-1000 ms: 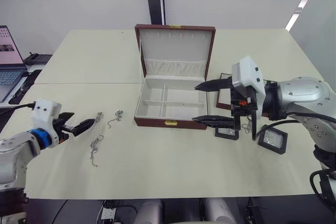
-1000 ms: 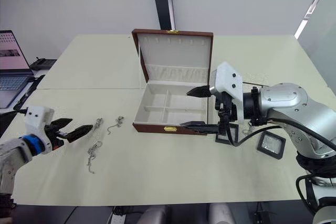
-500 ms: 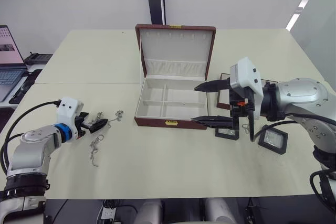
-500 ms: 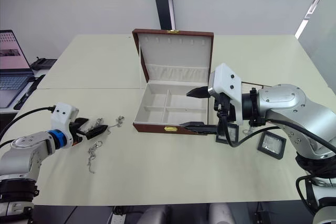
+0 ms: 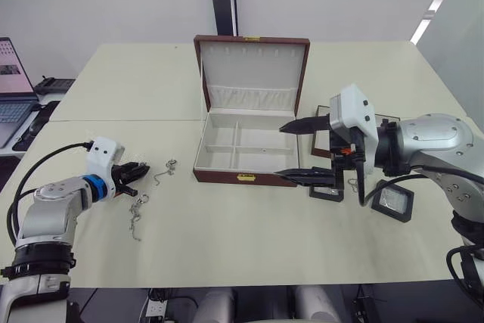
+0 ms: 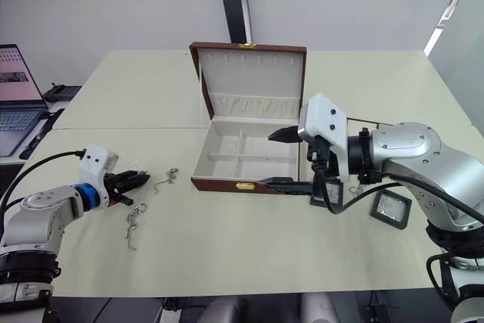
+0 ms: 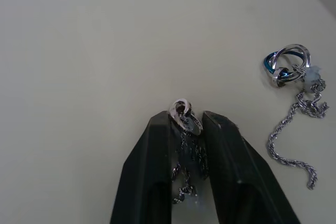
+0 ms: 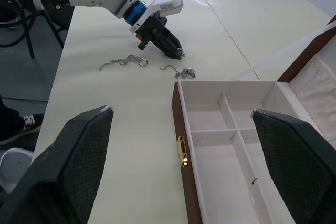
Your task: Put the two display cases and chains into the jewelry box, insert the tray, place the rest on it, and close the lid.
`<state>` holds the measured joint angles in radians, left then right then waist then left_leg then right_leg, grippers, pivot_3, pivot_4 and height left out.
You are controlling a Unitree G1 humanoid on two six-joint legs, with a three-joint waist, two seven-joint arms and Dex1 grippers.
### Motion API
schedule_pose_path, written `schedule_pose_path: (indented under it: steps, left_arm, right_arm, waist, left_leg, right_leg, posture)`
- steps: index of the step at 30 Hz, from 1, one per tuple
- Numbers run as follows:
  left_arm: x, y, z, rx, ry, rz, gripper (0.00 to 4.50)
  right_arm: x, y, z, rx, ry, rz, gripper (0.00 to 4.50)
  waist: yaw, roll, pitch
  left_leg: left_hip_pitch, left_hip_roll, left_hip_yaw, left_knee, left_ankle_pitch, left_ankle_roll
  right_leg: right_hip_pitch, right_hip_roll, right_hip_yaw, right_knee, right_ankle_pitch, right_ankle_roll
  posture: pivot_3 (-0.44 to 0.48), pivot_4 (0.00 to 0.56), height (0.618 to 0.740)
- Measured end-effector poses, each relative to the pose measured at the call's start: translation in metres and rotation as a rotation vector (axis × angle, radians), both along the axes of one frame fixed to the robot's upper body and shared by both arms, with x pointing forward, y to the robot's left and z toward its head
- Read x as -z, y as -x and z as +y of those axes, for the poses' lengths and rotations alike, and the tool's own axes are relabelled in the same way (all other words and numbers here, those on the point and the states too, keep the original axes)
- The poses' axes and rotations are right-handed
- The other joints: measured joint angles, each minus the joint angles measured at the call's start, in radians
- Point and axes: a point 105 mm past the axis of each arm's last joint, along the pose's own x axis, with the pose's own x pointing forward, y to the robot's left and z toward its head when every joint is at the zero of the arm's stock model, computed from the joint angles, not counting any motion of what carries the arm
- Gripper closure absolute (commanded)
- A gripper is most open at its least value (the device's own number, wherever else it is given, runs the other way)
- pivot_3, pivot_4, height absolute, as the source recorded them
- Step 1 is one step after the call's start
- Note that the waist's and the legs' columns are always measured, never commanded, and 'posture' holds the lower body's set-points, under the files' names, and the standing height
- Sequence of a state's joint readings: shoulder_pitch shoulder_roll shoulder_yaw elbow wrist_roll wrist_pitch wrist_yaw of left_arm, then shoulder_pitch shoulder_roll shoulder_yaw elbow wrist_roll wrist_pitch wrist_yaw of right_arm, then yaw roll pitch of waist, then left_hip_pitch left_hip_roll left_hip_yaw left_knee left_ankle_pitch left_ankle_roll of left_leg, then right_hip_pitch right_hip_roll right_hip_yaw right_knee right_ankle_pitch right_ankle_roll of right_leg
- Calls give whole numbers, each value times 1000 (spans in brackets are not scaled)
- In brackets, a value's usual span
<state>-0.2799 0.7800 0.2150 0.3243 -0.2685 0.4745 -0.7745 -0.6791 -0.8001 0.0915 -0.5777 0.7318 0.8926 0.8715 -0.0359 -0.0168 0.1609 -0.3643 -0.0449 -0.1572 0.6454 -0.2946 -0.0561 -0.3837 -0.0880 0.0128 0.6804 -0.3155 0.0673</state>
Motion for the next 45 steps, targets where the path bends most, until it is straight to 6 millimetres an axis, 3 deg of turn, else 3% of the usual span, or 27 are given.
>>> schedule_pose_path:
  steps: [11, 14, 17, 19, 21, 23, 28, 33, 37, 41, 45]
  left_arm:
    - [-4, 9, 12, -42, 78, -18, 4388]
    - [-20, 7, 13, -19, 99, -51, 4388]
    - [-63, -1, 1, 80, 99, -137, 4388]
    - [-89, -4, -12, 159, 89, -186, 4388]
    - [-112, -9, -39, 277, 76, -229, 4388]
    - [-125, -12, -63, 364, 74, -249, 4388]
    - [-142, -18, -125, 565, 102, -267, 4388]
    - [-156, -30, -167, 674, 86, -311, 4388]
    - [-148, -46, -182, 690, 33, -309, 4388]
    - [-124, -62, -182, 658, -56, -269, 4388]
    - [-113, -74, -182, 621, -139, -274, 4388]
  right_arm:
    - [-1, -1, 0, 6, -4, -7, 0]
    - [-1, -1, 0, 6, -4, -8, 0]
    - [-3, -2, -2, 10, -8, -15, 0]
    - [-3, -2, -2, 12, -9, -17, 0]
    - [-4, -2, -2, 14, -11, -18, 0]
    - [-4, -3, -3, 16, -12, -19, 0]
    - [-4, -5, -5, 37, -14, -24, 0]
    - [0, -7, -8, 77, -8, -32, 0]
    - [1, -11, -10, 122, 2, -44, 0]
    - [5, -17, -13, 177, 21, -38, 0]
    - [7, -19, -14, 204, 29, -33, 0]
  waist:
    - [-3, -1, 0]
    - [0, -1, 1]
    - [3, -2, 1]
    - [6, -2, 1]
    - [7, -2, 1]
    - [5, -3, 1]
    - [1, -3, 2]
    - [0, -3, 2]
    - [-1, -3, 2]
    - [-1, -4, 2]
    - [3, -4, 2]
  left_leg:
    - [-1, 0, 0, 0, 0, 0]
    - [-1, 0, -1, 0, 0, 0]
    - [-2, 0, 0, 0, 0, 0]
    - [-2, -1, -1, 0, 0, 0]
    - [-3, -1, -1, 1, 0, 0]
    - [-3, -1, -1, 1, 0, 0]
    - [-3, -1, 0, 1, 1, -1]
    - [-3, -1, 4, 1, 1, -1]
    - [-2, -5, 5, 1, 1, -1]
    - [-3, -8, 3, 1, 1, -1]
    - [-4, -11, -1, 2, 1, -1]
  right_leg:
    - [-1, 0, 0, 0, 0, 0]
    - [-1, 0, 0, 0, 0, 0]
    - [-1, 0, -1, 0, 0, 0]
    - [-1, 0, -1, -1, 0, 0]
    - [-1, 0, -1, -1, 0, 0]
    - [-1, 0, -1, -1, 0, 0]
    - [-1, 1, -1, 0, 0, 0]
    - [-1, 1, -1, 0, 0, 0]
    - [-1, 2, -1, 0, 0, 1]
    - [-1, 0, 0, 0, 0, 1]
    - [-1, -2, 0, -1, 1, 1]
  posture:
    - [0, 150, 740]
    - [0, 150, 740]
    - [0, 150, 740]
    - [0, 150, 740]
    - [0, 150, 740]
    - [0, 150, 740]
    - [0, 150, 740]
    - [0, 150, 740]
    - [0, 150, 740]
    - [0, 150, 740]
    - [0, 150, 740]
